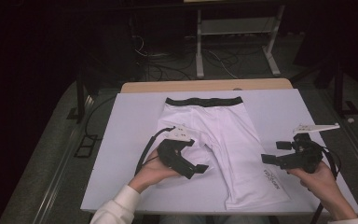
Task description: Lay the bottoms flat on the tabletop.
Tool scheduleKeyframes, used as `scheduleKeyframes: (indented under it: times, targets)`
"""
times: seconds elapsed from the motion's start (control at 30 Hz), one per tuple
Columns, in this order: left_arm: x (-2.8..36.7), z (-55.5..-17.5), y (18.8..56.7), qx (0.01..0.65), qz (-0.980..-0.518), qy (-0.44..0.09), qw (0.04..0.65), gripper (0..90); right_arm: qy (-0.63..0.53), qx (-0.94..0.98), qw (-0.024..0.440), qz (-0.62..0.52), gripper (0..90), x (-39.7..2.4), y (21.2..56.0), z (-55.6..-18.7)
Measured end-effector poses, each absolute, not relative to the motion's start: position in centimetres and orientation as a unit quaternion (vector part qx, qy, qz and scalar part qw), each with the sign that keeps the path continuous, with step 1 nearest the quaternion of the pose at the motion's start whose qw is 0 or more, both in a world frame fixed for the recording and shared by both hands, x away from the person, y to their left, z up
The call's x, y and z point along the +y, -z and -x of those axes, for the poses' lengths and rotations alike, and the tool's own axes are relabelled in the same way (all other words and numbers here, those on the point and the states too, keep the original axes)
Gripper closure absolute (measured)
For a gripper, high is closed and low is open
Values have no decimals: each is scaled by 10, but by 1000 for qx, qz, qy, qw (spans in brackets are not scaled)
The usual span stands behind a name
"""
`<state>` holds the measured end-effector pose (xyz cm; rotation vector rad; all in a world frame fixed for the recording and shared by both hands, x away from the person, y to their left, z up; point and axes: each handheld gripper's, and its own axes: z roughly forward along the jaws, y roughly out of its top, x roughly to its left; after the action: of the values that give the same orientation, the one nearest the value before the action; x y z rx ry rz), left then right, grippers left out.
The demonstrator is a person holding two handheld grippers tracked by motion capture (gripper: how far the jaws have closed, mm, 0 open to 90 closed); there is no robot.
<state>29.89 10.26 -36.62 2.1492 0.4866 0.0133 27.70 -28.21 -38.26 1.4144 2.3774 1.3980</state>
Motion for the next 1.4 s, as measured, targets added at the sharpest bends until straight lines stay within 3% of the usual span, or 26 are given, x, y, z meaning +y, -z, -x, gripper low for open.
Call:
scheduleKeyframes:
  times: [0.6,1.4]
  targets:
    - [168,-300,374,259,-858,-37,443,0,-443,793,-3,-418,0,-223,388,-297]
    - [212,-290,397,306,-848,-36,431,0,-422,821,-41,-382,2,-158,406,-311]
